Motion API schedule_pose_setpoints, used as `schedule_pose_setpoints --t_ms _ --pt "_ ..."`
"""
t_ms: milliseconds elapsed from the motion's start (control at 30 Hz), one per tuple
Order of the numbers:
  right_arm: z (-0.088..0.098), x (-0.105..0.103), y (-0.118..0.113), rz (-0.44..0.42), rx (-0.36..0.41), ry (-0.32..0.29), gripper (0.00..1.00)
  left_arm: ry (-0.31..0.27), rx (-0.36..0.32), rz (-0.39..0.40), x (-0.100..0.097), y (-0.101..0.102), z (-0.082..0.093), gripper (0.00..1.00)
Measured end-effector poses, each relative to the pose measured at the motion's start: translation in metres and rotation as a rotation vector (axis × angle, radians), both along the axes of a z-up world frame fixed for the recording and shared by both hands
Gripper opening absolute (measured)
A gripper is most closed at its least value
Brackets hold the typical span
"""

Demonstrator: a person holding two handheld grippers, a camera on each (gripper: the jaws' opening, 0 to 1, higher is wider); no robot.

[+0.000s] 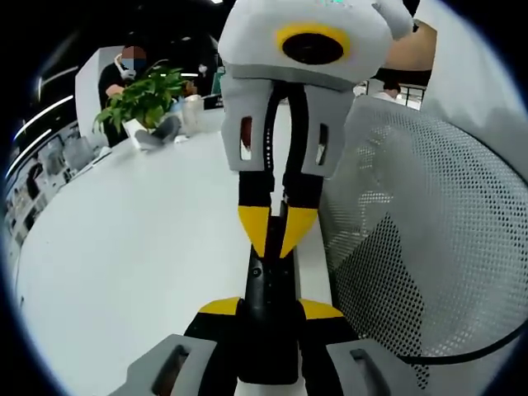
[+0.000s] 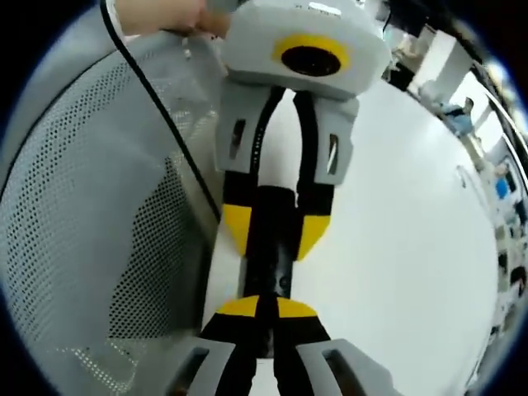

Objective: Press the specified remote control buttons in sequence, fully releasing each button before pressing the next.

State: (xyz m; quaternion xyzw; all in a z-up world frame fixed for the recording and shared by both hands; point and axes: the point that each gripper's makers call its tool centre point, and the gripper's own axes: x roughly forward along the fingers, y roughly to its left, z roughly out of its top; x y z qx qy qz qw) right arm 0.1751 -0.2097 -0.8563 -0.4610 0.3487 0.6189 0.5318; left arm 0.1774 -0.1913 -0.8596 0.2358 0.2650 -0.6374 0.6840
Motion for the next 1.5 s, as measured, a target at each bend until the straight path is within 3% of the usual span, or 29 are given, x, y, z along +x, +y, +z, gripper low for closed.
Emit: schedule_pose_setpoints --t_ms 133,233,367,467,667,900,1067,1367,1500 --pt "-0.0005 0.0005 -0.0008 -0.023 -0.028 0.003 0.02 0.0 -0.001 0.0 0.0001 0.0003 0.0 0.25" --pt "0.0008 0.0021 -0.0009 -0.139 0.046 0.045 0.02 -0.001 -0.001 0.0 0.0002 0.0003 0.0001 0.25" --pt "0.0027 0.0026 -0.0012 -0.216 0.158 0.036 0.02 -0.003 0.002 -0.002 0.0001 0.0001 0.0002 0.25" --pt "0.0032 0.0019 -0.002 -0.22 0.22 0.004 0.01 -0.002 0.001 -0.001 0.0003 0.0002 0.0 0.25" --pt "0.0035 0.0016 -0.0013 -0.234 0.264 -0.023 0.01 -0.002 0.001 -0.001 0.0006 0.0002 -0.0001 0.25" --pt "0.0049 0.0034 -0.001 -0.289 0.337 -0.015 0.0 -0.002 -0.001 0.0 0.0004 0.0 0.0001 0.25" --pt "0.005 0.0048 0.001 -0.289 0.33 -0.021 0.0 -0.003 -0.002 -0.001 0.0004 0.0 -0.0002 0.25" --pt "0.0048 0.0051 0.0025 -0.189 0.264 -0.057 0.0 -0.003 0.0 -0.002 0.0002 -0.0003 -0.0002 0.25" --pt "0.0051 0.001 0.0016 -0.164 0.244 -0.035 0.0 -0.004 0.002 -0.003 0.0002 -0.0006 0.0 0.25"
